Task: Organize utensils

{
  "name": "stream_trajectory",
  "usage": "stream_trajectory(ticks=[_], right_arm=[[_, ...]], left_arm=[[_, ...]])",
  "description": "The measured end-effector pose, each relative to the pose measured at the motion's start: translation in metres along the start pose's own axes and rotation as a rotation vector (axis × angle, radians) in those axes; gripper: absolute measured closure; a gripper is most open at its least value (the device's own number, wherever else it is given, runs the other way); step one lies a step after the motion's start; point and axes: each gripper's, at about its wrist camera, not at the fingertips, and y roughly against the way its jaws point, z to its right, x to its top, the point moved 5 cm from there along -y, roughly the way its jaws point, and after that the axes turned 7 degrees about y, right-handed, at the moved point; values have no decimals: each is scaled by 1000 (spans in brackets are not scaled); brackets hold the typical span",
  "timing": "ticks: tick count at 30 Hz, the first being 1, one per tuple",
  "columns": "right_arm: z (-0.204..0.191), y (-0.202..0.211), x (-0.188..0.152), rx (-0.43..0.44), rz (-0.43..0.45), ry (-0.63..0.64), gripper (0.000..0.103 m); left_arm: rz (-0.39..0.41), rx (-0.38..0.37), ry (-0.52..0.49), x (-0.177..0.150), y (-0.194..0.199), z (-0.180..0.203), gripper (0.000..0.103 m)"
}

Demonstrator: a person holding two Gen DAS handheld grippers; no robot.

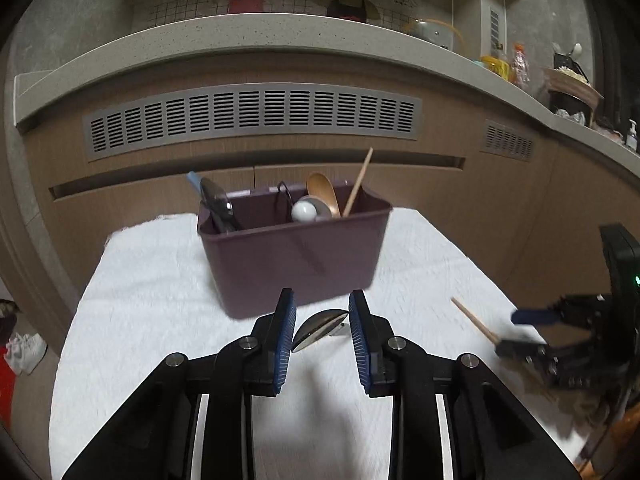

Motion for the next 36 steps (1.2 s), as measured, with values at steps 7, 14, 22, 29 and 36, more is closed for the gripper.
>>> stream_trajectory(ticks=[7, 14, 22, 29, 36], right_arm=[[13, -11, -7, 2, -24, -41, 54], [20, -28, 3, -21, -56, -39, 71], [33, -67, 16, -59, -144, -92, 93], [21, -43, 17, 4, -109, -99, 97], [12, -9, 27, 36, -27, -85, 97]], left_arm=[[-17, 24, 0, 12, -35, -7, 91], [-65, 38, 41, -4, -28, -24, 92], [-170, 70, 131, -38, 3, -55, 87], [-416, 0, 349, -94, 18, -59, 66], [-521, -67, 509, -106, 0, -46, 60]])
